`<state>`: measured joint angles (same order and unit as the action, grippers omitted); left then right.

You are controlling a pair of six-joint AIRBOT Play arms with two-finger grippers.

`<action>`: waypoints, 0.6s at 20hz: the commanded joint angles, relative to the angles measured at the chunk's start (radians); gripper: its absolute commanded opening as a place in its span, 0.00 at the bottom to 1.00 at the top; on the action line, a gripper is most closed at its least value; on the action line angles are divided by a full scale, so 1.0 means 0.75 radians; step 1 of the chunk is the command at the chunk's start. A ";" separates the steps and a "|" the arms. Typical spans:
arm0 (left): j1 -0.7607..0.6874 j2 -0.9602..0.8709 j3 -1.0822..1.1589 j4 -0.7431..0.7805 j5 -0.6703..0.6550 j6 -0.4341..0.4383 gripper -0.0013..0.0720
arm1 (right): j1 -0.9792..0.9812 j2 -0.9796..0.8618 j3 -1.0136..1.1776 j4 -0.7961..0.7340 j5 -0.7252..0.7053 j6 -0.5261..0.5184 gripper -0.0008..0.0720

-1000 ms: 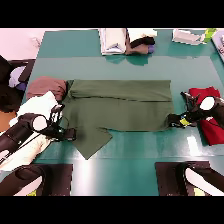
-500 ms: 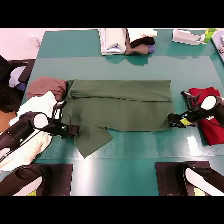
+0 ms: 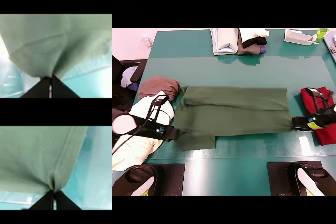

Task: Fold the shirts.

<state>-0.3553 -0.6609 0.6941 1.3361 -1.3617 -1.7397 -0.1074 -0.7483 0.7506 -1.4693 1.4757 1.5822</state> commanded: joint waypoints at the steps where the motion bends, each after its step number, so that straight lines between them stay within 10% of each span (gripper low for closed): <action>1: 0.000 0.074 0.080 0.019 -0.101 0.055 0.06 | -0.050 0.124 0.005 -0.093 0.105 0.001 0.04; 12: 0.027 -0.432 0.318 0.226 0.572 0.112 0.06 | -0.102 -0.418 0.399 0.080 -0.240 -0.028 0.04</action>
<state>-0.3492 -0.8391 0.8707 1.4811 -1.0649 -1.6714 -0.2077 -0.9264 0.9424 -1.4418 1.3777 1.5631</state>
